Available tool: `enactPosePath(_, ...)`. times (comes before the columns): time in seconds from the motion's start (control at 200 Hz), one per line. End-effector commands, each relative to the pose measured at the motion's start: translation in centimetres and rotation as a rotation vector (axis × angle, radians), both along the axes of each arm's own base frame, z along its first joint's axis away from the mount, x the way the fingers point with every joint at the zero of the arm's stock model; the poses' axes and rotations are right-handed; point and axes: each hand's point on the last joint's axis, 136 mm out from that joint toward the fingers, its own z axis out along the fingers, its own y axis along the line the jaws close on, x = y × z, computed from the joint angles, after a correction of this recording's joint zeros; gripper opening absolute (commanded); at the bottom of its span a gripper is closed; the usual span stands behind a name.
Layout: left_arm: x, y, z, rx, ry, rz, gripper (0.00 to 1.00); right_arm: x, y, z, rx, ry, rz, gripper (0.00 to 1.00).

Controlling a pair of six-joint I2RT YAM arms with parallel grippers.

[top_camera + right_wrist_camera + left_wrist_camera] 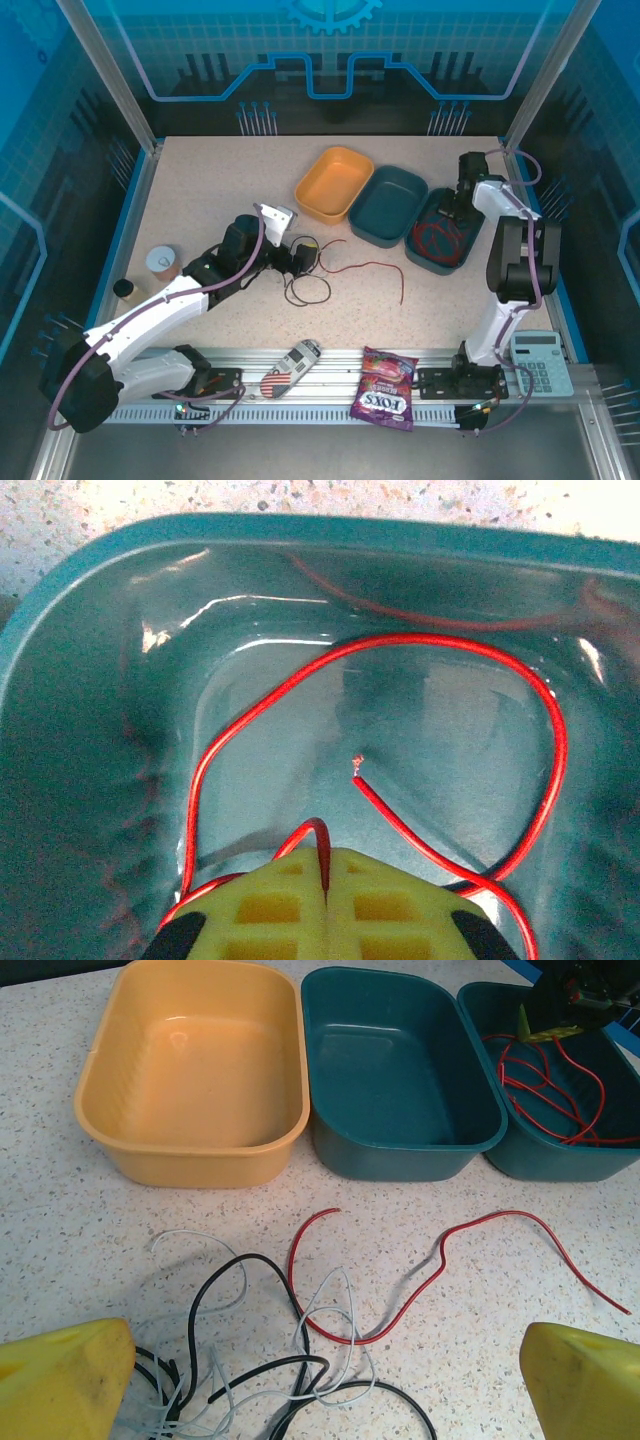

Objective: Untangle the cables

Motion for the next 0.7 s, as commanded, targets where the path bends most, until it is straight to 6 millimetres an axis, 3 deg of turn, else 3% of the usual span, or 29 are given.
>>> enactPosePath(0.0, -0.2, 0.4, -0.4, 0.011, 0.007, 0.015, 0.99, 0.6, -0.1, 1.6, -0.055, -0.005, 0.036, 0.12)
enactPosePath(0.165, -0.2, 0.3, -0.4, 0.006, 0.007, 0.017, 0.99, 0.4, -0.2, 4.7, -0.093, -0.047, 0.061, 0.38)
enactPosePath(0.275, -0.1, 0.3, -0.2, 0.001, 0.002, 0.018, 0.99, -0.2, -0.5, 6.7, -0.123, -0.071, 0.059, 0.49)
enactPosePath(0.485, -0.1, 0.0, -0.3, -0.002, 0.006, 0.009, 0.99, -1.9, -1.0, 8.9, -0.168, -0.085, 0.051, 0.51)
enactPosePath(0.695, -0.1, 0.2, -0.3, -0.008, 0.005, 0.02, 0.99, -3.7, 1.8, 11.2, -0.127, -0.153, 0.125, 0.53)
